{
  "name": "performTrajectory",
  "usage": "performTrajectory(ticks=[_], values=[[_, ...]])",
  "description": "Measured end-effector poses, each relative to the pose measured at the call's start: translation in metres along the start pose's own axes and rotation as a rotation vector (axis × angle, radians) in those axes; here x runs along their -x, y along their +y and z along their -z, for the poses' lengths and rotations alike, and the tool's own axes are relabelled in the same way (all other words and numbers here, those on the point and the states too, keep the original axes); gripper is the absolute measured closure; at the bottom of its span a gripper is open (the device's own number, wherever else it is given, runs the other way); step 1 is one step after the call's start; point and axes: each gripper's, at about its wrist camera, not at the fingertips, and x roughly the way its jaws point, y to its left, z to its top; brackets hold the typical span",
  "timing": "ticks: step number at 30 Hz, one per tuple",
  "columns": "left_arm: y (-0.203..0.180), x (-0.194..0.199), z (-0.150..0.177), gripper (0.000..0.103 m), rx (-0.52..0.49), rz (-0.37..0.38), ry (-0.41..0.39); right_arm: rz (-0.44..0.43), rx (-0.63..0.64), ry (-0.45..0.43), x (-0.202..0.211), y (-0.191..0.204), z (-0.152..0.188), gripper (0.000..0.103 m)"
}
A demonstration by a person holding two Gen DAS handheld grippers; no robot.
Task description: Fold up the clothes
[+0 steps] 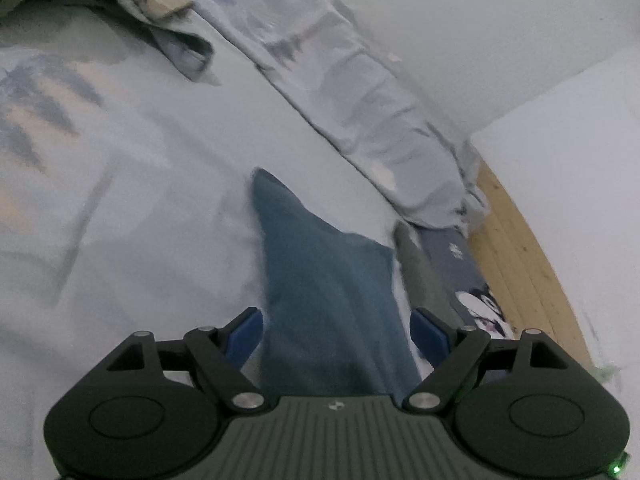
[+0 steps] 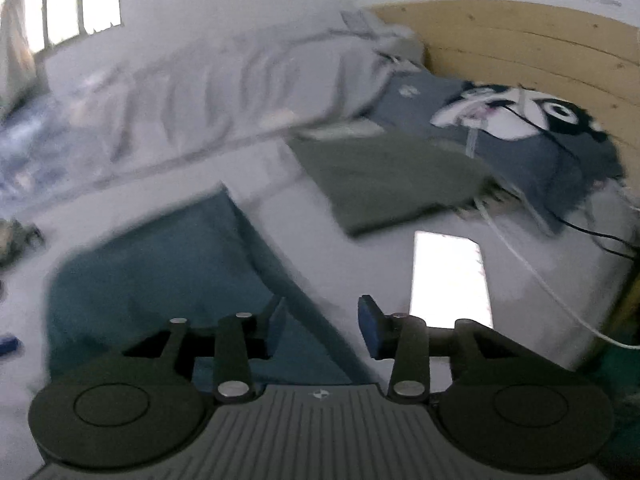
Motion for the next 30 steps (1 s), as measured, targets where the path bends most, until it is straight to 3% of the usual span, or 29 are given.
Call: performTrajectory(ticks=[2, 7, 11, 15, 20, 24, 30], values=[[-0.002, -0.004, -0.005, 0.021, -0.035, -0.041, -0.014, -0.066, -0.004, -0.031, -0.003, 0.005, -0.005, 0.041], [-0.004, -0.013, -0.017, 0.021, -0.035, -0.052, -0.031, -0.159, 0.0, -0.049, -0.029, 0.009, -0.019, 0.035], [-0.003, -0.031, -0.032, 0.021, -0.07, -0.092, -0.037, -0.233, 0.003, -0.063, -0.049, 0.012, -0.03, 0.019], [0.013, -0.056, -0.048, 0.021, -0.008, -0.094, -0.021, -0.317, 0.018, -0.065, -0.073, 0.015, -0.047, 0.012], [0.018, -0.086, -0.063, 0.021, -0.025, -0.076, -0.009, -0.437, 0.072, -0.045, -0.115, 0.016, -0.077, 0.0], [0.016, -0.106, -0.069, 0.021, -0.055, -0.063, 0.016, -0.492, 0.019, 0.032, -0.164, 0.012, -0.096, 0.0], [0.018, -0.118, -0.077, 0.021, -0.06, -0.024, 0.038, -0.629, -0.043, 0.229, -0.235, 0.011, -0.11, 0.0]])
